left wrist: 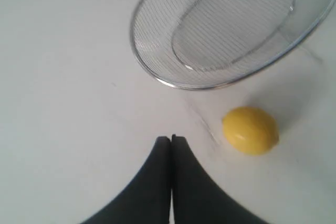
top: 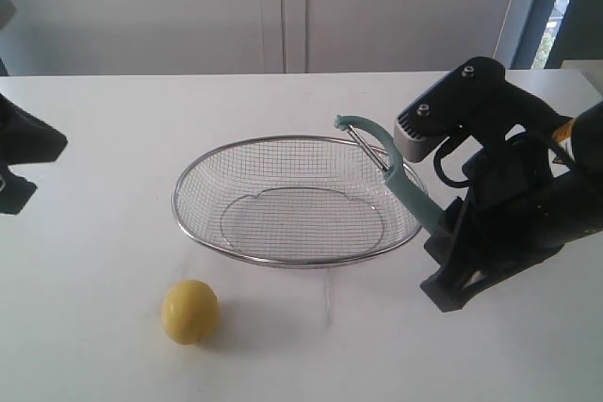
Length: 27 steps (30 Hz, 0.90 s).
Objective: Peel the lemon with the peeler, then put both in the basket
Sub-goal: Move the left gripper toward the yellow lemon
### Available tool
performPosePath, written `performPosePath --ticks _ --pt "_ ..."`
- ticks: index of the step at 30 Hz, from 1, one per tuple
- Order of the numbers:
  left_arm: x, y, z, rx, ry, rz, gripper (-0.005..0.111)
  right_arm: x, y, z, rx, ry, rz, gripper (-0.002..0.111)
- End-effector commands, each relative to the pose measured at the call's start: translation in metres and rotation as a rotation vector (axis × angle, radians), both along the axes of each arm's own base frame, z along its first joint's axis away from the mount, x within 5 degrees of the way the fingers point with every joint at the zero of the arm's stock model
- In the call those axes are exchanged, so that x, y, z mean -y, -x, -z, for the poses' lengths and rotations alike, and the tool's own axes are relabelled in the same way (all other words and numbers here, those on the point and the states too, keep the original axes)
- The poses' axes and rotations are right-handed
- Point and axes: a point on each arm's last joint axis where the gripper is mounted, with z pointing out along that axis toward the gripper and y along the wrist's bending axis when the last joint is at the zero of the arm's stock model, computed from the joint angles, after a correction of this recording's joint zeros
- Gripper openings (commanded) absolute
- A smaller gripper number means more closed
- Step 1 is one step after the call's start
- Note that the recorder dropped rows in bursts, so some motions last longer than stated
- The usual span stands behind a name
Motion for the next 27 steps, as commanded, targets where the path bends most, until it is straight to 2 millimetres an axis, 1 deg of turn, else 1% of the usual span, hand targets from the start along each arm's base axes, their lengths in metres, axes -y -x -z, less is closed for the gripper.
performPosePath --ticks 1,3,5,9,12,20,22,23,24,27 --pt "0.007 -0.004 0.006 -0.212 -0.074 0.048 0.0 0.002 -0.001 -0.002 0.018 -0.008 0.013 0.0" --pt "0.011 -0.008 0.011 -0.284 -0.085 0.063 0.0 0.002 -0.001 -0.002 0.018 -0.008 0.013 0.0" --pt "0.028 -0.01 0.022 -0.34 -0.1 0.151 0.0 0.002 -0.001 -0.002 0.018 -0.008 0.013 0.0" --pt "0.059 -0.002 0.037 -0.357 -0.197 0.4 0.0 0.002 -0.001 -0.002 0.018 -0.008 0.013 0.0" --pt "0.068 -0.003 0.045 -0.377 -0.213 0.441 0.0 0.002 -0.001 -0.002 0.018 -0.008 0.013 0.0" --pt "0.073 -0.011 0.064 -0.412 -0.223 0.423 0.0 0.002 -0.002 -0.003 0.025 -0.012 0.013 0.0" --pt "0.075 -0.013 0.068 -0.452 -0.185 0.33 0.0 0.002 -0.002 -0.003 0.025 -0.012 0.013 0.0" --pt "0.075 -0.015 0.07 -0.476 -0.147 0.23 0.0 0.002 -0.002 -0.003 0.025 -0.012 0.013 0.0" --pt "0.075 -0.017 0.071 -0.469 -0.126 0.188 0.003 0.002 -0.002 -0.003 0.025 -0.012 0.013 0.0" --pt "0.076 -0.018 0.071 -0.472 -0.113 0.163 0.013 0.002 -0.002 -0.003 0.025 -0.012 0.013 0.0"
